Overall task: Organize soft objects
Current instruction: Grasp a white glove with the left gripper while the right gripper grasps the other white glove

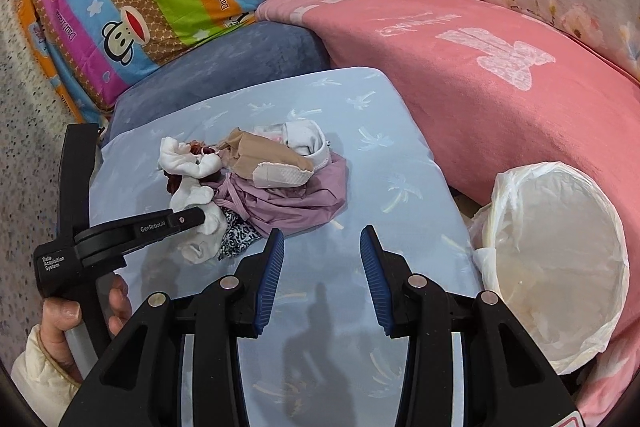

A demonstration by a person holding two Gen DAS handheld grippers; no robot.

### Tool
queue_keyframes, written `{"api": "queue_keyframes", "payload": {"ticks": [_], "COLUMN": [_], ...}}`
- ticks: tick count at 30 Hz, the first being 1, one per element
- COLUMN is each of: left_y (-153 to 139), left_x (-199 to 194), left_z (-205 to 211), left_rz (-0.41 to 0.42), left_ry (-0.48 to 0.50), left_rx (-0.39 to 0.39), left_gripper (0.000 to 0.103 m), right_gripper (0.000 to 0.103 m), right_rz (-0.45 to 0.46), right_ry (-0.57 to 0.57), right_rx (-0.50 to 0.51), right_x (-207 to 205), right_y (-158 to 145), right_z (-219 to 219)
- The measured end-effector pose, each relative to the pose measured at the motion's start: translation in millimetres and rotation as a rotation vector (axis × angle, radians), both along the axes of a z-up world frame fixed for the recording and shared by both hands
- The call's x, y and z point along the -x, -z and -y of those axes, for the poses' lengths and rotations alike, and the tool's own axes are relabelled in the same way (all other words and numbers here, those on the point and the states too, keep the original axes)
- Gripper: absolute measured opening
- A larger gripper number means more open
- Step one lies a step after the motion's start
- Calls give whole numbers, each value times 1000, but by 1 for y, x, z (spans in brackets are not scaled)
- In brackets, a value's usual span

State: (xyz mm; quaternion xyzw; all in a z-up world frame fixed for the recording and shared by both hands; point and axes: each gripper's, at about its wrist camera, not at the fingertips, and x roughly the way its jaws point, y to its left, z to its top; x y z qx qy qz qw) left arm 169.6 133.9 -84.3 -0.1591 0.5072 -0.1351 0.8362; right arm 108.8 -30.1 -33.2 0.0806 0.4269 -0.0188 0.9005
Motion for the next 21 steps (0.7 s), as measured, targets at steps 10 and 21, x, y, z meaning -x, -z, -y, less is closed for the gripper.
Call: {"api": "queue_keyframes", "payload": {"ticks": [10, 21], "left_y": [-19, -15], "left_x": [16, 27], "left_z": [-26, -47], "left_rz": [42, 37], "left_ry": [-8, -2], "left_rx": [-7, -18], "left_gripper": [4, 6], "right_gripper": [40, 40], "right_rz": [12, -21], "right_ry": [-91, -127], "right_rx": [-18, -36], "right_x": [-30, -60], "right_y": [0, 13], "right_z": [-46, -74]}}
